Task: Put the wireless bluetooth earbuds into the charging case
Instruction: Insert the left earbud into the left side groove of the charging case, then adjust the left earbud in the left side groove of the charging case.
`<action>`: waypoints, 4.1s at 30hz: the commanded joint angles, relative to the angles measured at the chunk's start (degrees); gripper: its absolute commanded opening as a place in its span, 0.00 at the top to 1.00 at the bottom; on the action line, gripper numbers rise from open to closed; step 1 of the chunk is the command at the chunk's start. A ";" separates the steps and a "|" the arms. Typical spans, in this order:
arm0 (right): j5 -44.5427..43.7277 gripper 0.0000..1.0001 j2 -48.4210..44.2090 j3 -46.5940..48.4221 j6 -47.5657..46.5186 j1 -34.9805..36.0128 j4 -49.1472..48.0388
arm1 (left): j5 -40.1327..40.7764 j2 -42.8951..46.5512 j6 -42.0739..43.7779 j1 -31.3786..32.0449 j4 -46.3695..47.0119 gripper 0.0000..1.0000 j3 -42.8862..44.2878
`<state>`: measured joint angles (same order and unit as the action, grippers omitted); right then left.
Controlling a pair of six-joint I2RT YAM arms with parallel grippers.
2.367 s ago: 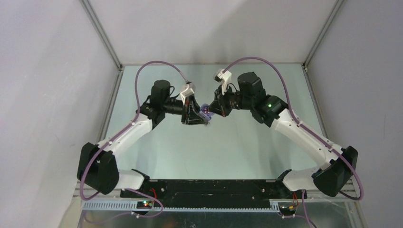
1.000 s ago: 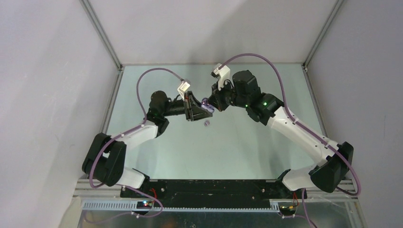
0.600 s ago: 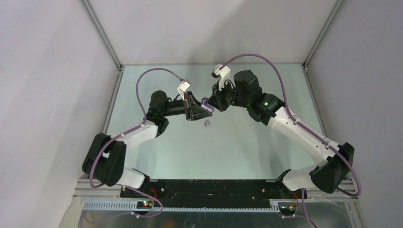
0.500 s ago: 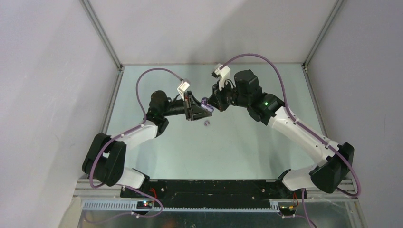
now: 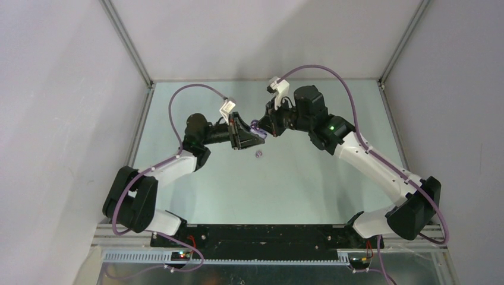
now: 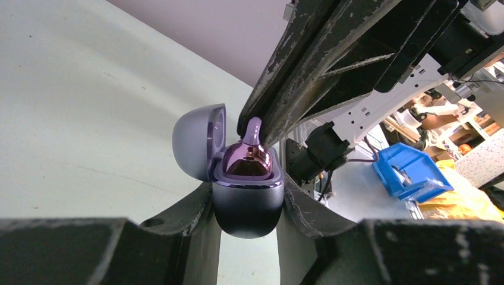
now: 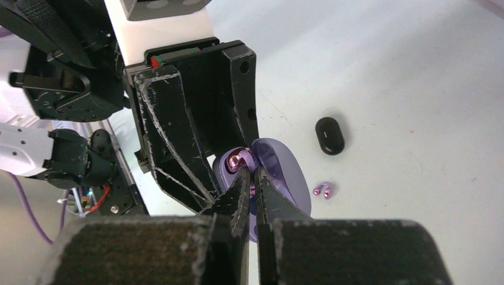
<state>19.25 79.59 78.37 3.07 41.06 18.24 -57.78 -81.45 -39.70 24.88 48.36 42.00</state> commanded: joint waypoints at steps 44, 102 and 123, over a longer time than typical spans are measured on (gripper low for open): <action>20.88 0.79 -3.02 3.10 -0.48 -3.29 1.82 | -5.31 8.33 20.08 -2.34 -14.45 1.00 2.33; 20.18 0.91 4.38 4.24 -6.29 2.85 5.43 | -8.35 12.92 51.50 0.43 -54.38 1.00 11.81; 17.00 0.11 10.33 7.55 -18.74 -17.05 10.74 | -8.16 19.75 64.80 -7.08 -69.94 1.00 16.72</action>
<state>41.45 78.11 83.70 -10.28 23.75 24.97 -64.27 -65.10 18.94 19.05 -16.43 55.20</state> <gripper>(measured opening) 0.937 0.372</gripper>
